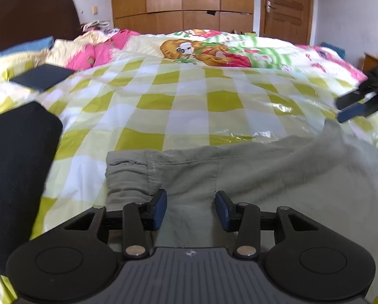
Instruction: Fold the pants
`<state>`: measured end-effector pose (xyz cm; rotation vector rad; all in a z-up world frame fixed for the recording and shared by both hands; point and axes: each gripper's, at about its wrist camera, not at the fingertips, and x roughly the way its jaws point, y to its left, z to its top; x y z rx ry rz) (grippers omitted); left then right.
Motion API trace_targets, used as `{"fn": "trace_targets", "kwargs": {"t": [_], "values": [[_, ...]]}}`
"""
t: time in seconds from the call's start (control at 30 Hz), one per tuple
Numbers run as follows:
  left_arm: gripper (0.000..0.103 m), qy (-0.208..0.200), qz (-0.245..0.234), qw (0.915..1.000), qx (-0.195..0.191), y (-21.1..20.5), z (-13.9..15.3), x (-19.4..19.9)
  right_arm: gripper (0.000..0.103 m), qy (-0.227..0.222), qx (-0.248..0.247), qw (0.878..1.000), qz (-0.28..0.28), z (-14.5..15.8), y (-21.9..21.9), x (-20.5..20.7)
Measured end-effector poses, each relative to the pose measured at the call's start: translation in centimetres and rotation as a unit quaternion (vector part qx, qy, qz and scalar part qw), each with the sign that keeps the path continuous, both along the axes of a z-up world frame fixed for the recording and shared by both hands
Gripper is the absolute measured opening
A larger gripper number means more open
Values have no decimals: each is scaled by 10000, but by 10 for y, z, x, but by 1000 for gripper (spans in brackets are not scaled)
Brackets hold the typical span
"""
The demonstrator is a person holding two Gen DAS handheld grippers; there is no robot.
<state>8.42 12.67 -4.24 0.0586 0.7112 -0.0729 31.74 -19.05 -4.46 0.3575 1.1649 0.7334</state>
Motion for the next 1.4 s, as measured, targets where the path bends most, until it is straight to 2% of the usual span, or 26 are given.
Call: {"fn": "trace_targets", "kwargs": {"t": [0.1, 0.23, 0.37, 0.5, 0.63, 0.7, 0.73, 0.77, 0.9, 1.03, 1.13, 1.27, 1.33, 1.4], "values": [[57, 9, -8, 10000, 58, 0, 0, 0, 49, 340, 210, 9970, 656, -8, 9, -3], [58, 40, -2, 10000, 54, 0, 0, 2, 49, 491, 350, 9868, 1502, -2, 20, -28], [59, 32, -68, 9998, 187, -4, -1, 2, 49, 582, 354, 9814, 1794, -2, 31, -41], [60, 34, -57, 9998, 167, -4, 0, 1, 50, 425, 63, 9862, 1596, -6, 29, -41], [60, 34, -90, 9998, 174, -3, 0, 0, 50, 81, 329, 9919, 1227, 12, 14, -36], [60, 25, -84, 9998, 169, -3, 0, 0, 60, -150, 439, 9937, 1024, 18, 7, -30], [61, 19, -82, 9998, 169, -3, 0, 0, 70, -219, 332, 9949, 924, 15, 7, -24], [61, 9, -84, 9998, 180, -3, -1, 0, 70, -220, 202, 9957, 875, 10, 7, -17], [61, 16, -57, 9998, 167, -3, 0, 0, 67, 246, 182, 9945, 1003, -15, 13, -1], [62, 23, -83, 9998, 184, -3, -1, 0, 66, 301, 334, 9839, 1729, -7, 30, -18], [62, 20, -100, 9998, 197, -3, -1, 0, 66, 233, 364, 9787, 2008, -1, 38, -30], [63, 12, -80, 9998, 172, -3, 0, 0, 66, 352, 293, 9825, 1808, -16, 42, -26], [63, 16, -74, 9999, 155, -2, 1, -1, 64, 450, 224, 9873, 1506, -22, 36, -26], [63, 22, -80, 9999, 149, -1, 2, -1, 64, 571, 358, 9890, 1318, -22, 30, -25]]}}
